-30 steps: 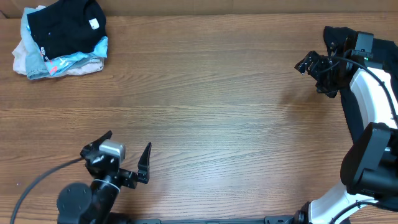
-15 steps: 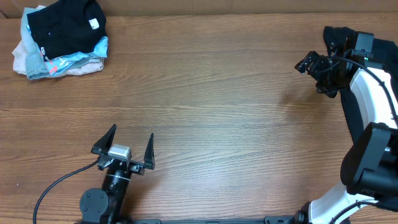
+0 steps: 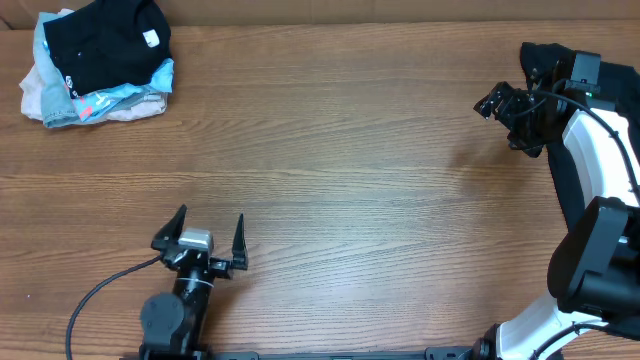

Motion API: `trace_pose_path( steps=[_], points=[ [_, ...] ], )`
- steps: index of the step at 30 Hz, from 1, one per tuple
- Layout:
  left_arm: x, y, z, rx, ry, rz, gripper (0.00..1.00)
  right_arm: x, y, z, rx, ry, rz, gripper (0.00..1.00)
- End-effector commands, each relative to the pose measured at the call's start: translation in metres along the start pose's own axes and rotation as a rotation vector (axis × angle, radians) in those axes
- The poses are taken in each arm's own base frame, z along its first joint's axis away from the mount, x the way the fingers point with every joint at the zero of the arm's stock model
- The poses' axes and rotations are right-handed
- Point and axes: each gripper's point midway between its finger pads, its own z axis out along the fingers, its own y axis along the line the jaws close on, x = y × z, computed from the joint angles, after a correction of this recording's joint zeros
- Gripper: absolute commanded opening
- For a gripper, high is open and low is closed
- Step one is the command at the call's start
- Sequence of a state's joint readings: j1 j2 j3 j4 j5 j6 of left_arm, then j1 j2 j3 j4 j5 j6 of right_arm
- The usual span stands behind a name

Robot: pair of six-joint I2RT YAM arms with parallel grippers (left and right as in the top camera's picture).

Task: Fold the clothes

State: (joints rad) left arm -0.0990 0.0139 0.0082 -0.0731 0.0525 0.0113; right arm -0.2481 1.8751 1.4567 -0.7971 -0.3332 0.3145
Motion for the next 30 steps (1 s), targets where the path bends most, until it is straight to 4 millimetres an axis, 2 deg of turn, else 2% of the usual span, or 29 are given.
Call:
trace_pose_path(
  steps=[1,4,10,30],
  points=[
    [0.000,0.011,-0.001,-0.052,-0.006,-0.019,1.00,-0.008,0.005,-0.005,-0.010,-0.023,-0.009,1.00],
    [0.000,0.017,-0.001,-0.075,-0.008,-0.092,1.00,-0.008,0.005,-0.005,-0.010,-0.024,-0.009,1.00],
    [0.000,0.028,-0.002,-0.119,-0.009,-0.097,1.00,-0.008,0.005,-0.005,-0.010,-0.023,-0.009,1.00],
    [0.000,0.028,-0.002,-0.119,-0.009,-0.097,1.00,-0.008,0.005,-0.005,-0.010,-0.023,-0.009,1.00]
  ],
)
